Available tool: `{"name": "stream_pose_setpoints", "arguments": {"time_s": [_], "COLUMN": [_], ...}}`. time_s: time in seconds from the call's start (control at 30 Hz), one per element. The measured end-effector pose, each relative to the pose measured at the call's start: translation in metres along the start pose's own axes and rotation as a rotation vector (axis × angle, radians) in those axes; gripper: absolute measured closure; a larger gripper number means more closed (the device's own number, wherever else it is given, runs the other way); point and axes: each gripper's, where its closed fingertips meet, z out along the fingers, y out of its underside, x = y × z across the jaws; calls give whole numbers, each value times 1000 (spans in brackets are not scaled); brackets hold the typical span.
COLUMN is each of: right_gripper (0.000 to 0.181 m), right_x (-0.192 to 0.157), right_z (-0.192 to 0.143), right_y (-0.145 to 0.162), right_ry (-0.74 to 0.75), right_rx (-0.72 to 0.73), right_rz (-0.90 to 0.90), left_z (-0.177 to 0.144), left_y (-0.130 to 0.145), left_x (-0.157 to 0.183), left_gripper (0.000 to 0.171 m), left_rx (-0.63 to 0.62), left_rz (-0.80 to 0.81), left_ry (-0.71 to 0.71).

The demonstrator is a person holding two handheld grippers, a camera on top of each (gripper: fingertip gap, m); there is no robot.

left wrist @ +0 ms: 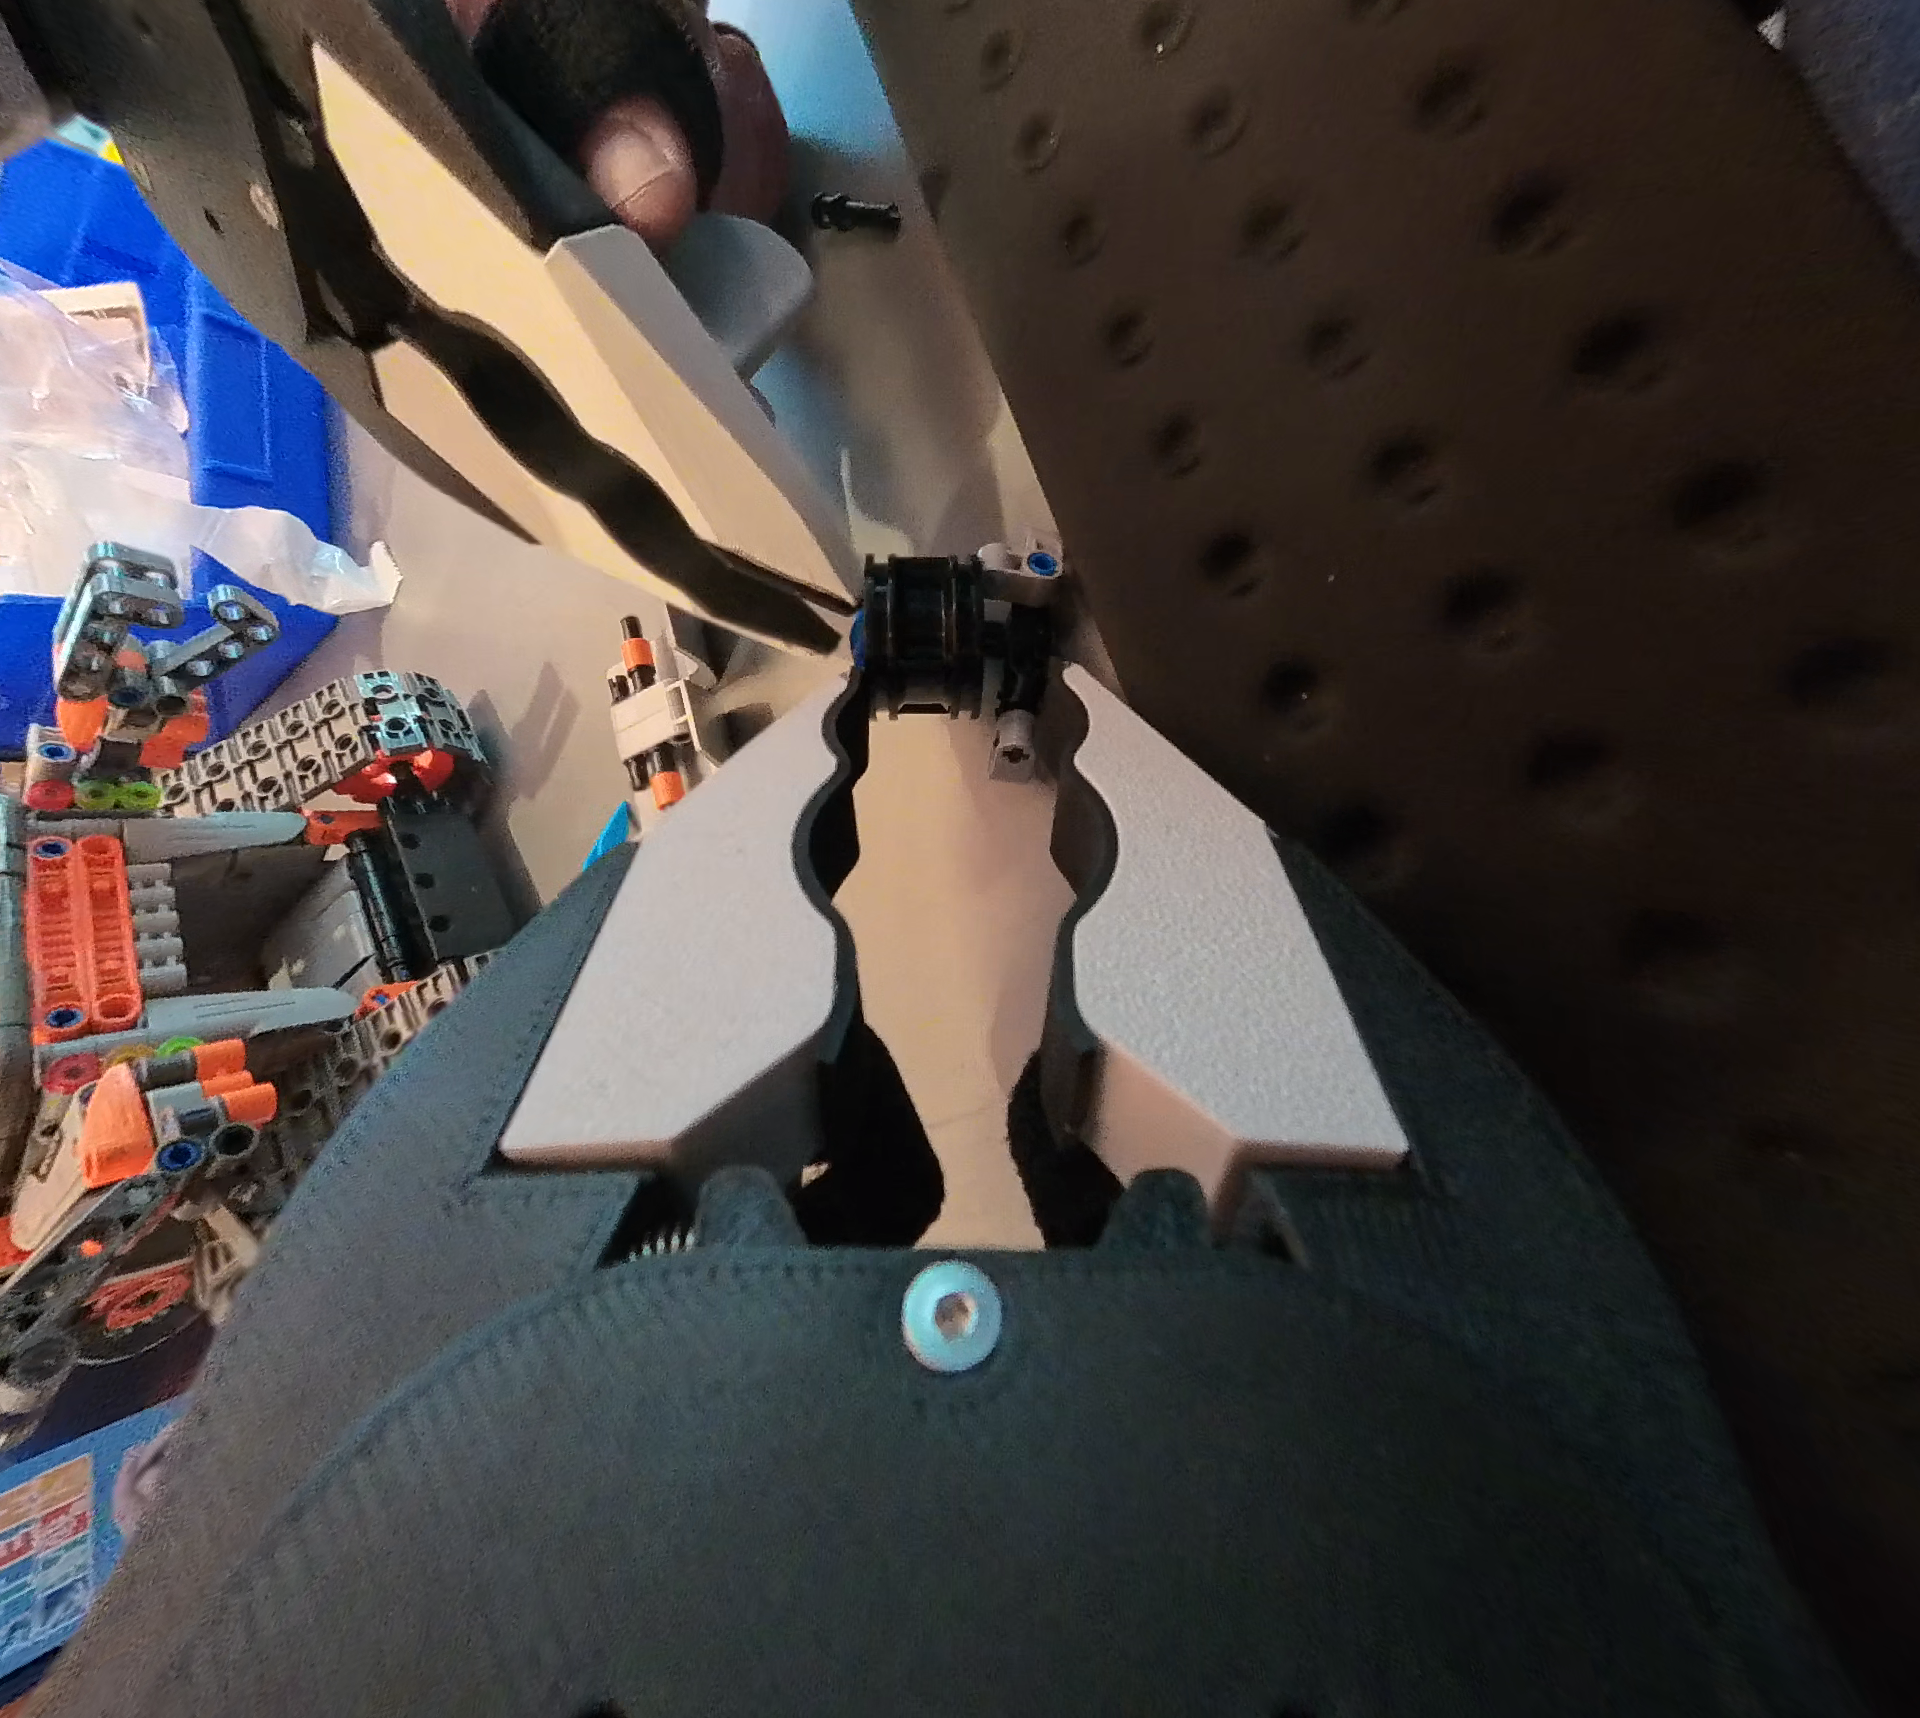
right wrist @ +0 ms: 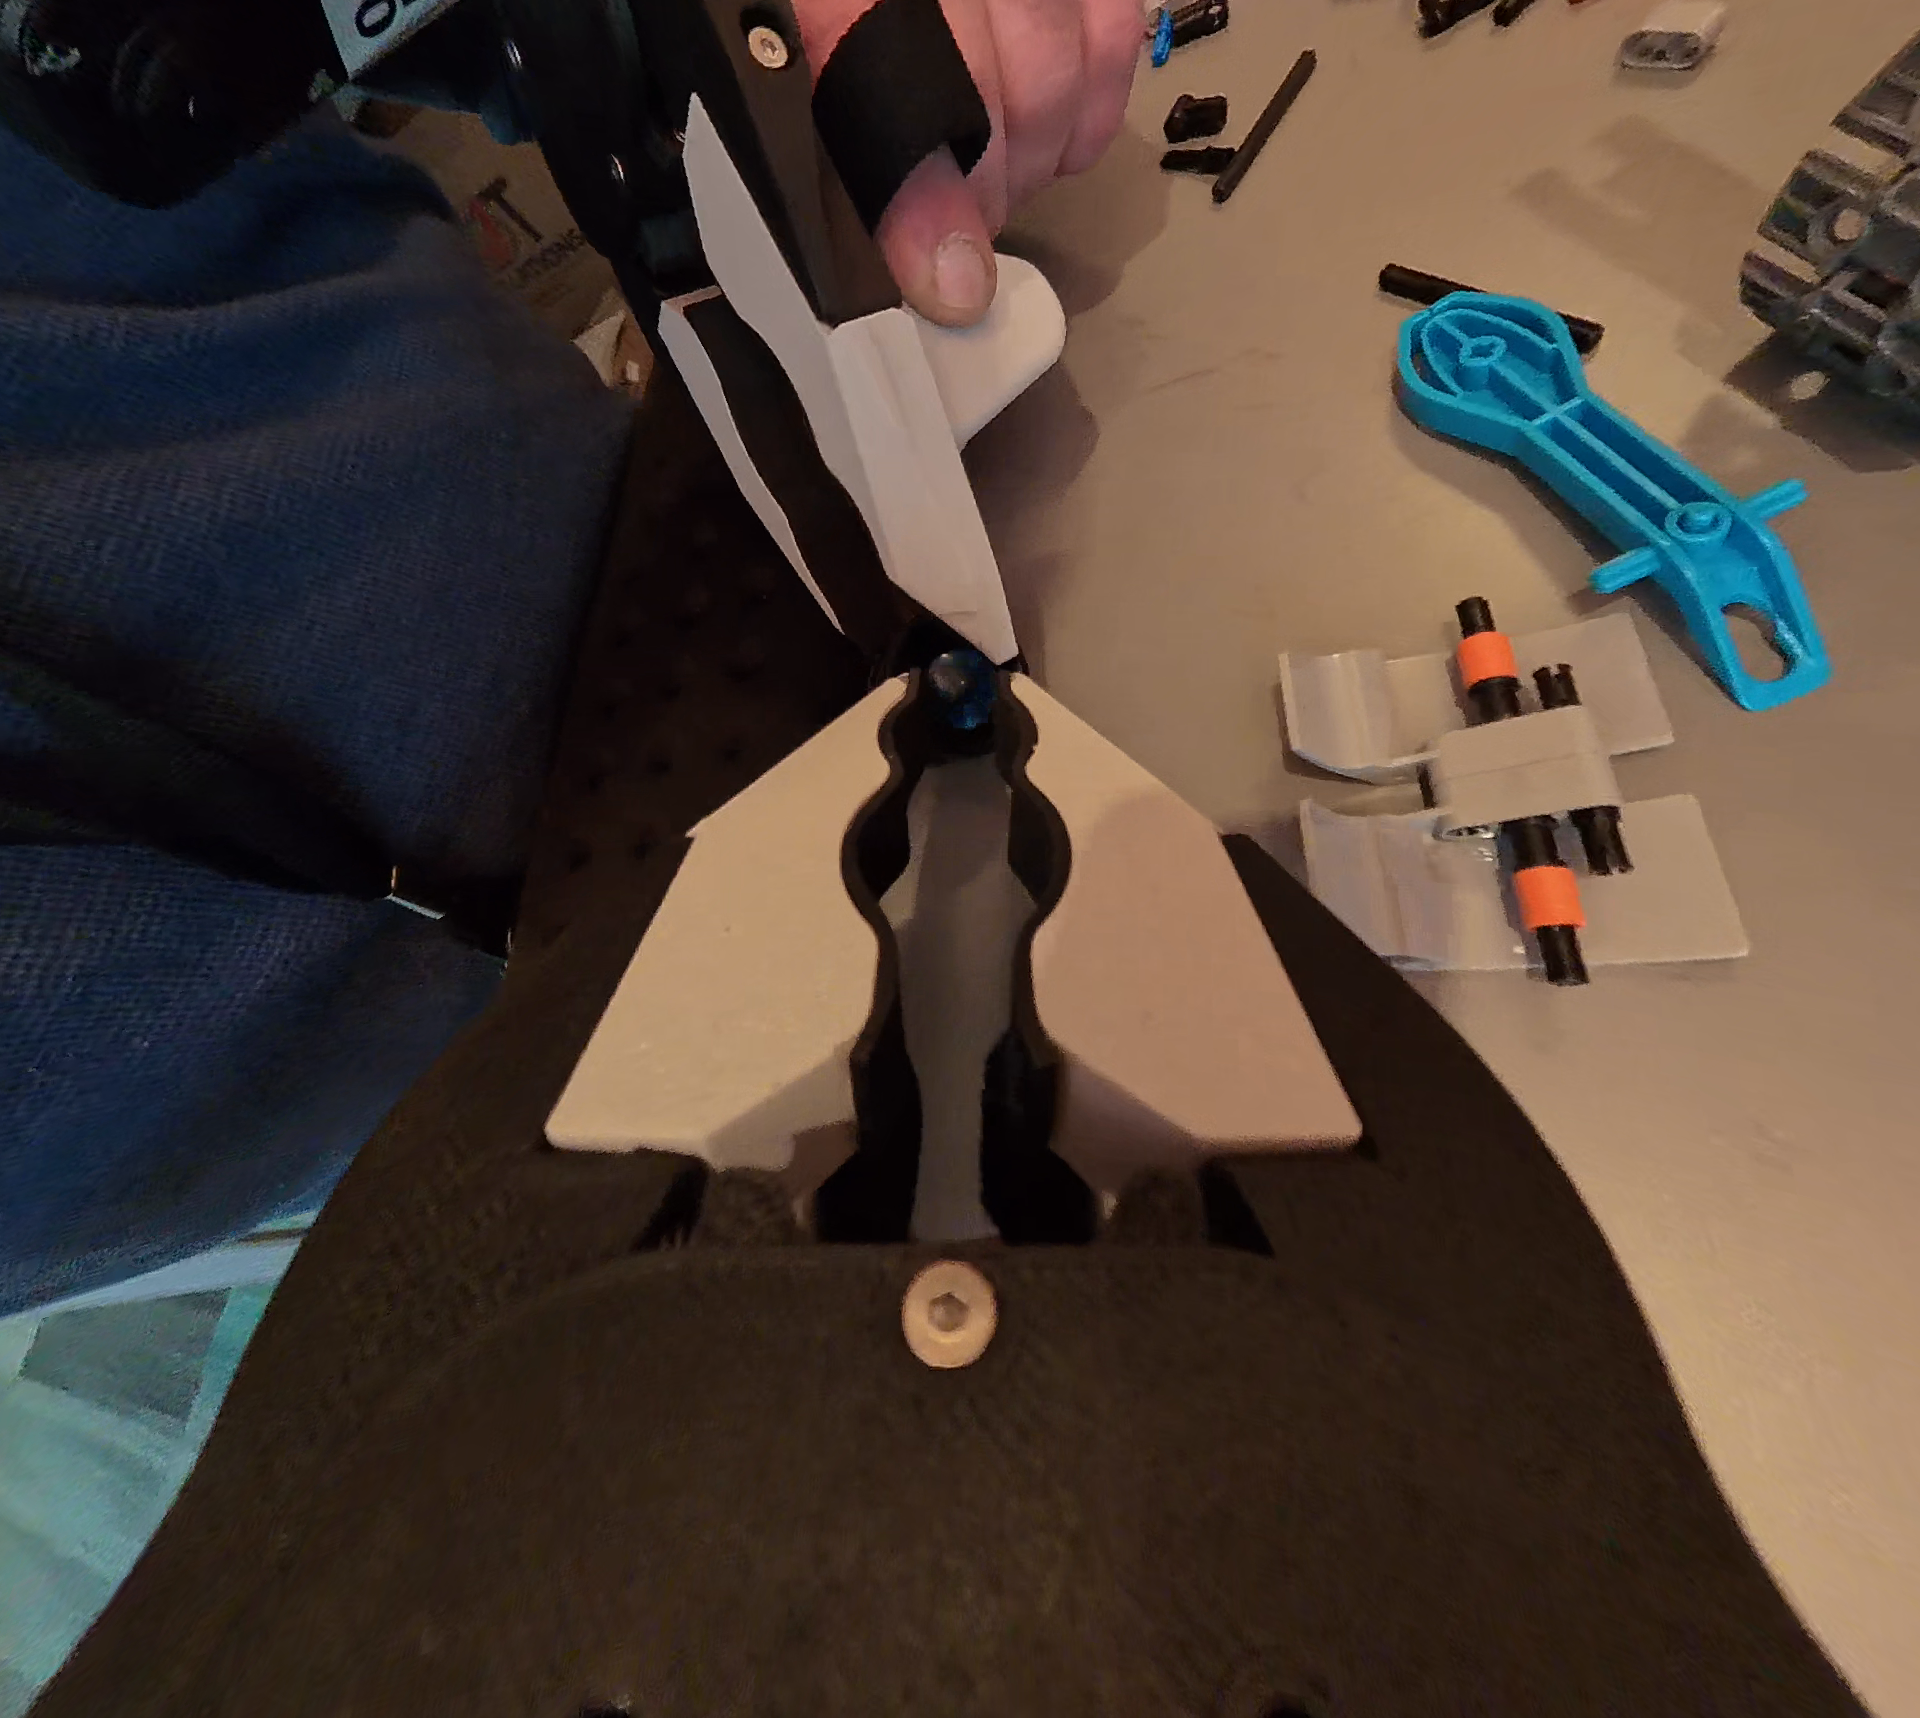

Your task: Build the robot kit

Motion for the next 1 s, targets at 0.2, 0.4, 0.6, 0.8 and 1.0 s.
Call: {"name": "stream_pose_setpoints", "arguments": {"time_s": [0.2,0.4,0.6,0.8,1.0], "right_gripper": [167,172,181,179,165], "right_x": [1,-3,-7,1,0], "right_z": [0,1,5,-6,-4], "right_y": [2,2,-6,-2,3], "right_ry": [-43,-73,-109,-75,-72], "right_rx": [-30,-37,-5,5,-39], "right_rz": [37,37,52,64,56], "left_z": [0,1,3,3,4], "left_y": [0,1,1,2,1], "left_x": [-2,-2,-3,-4,-6], "left_gripper": [141,141,141,141,140], "left_rx": [-22,-29,-33,-29,-32], "left_rz": [60,78,76,68,101], "left_ry": [-37,-43,-46,-51,-70]}}
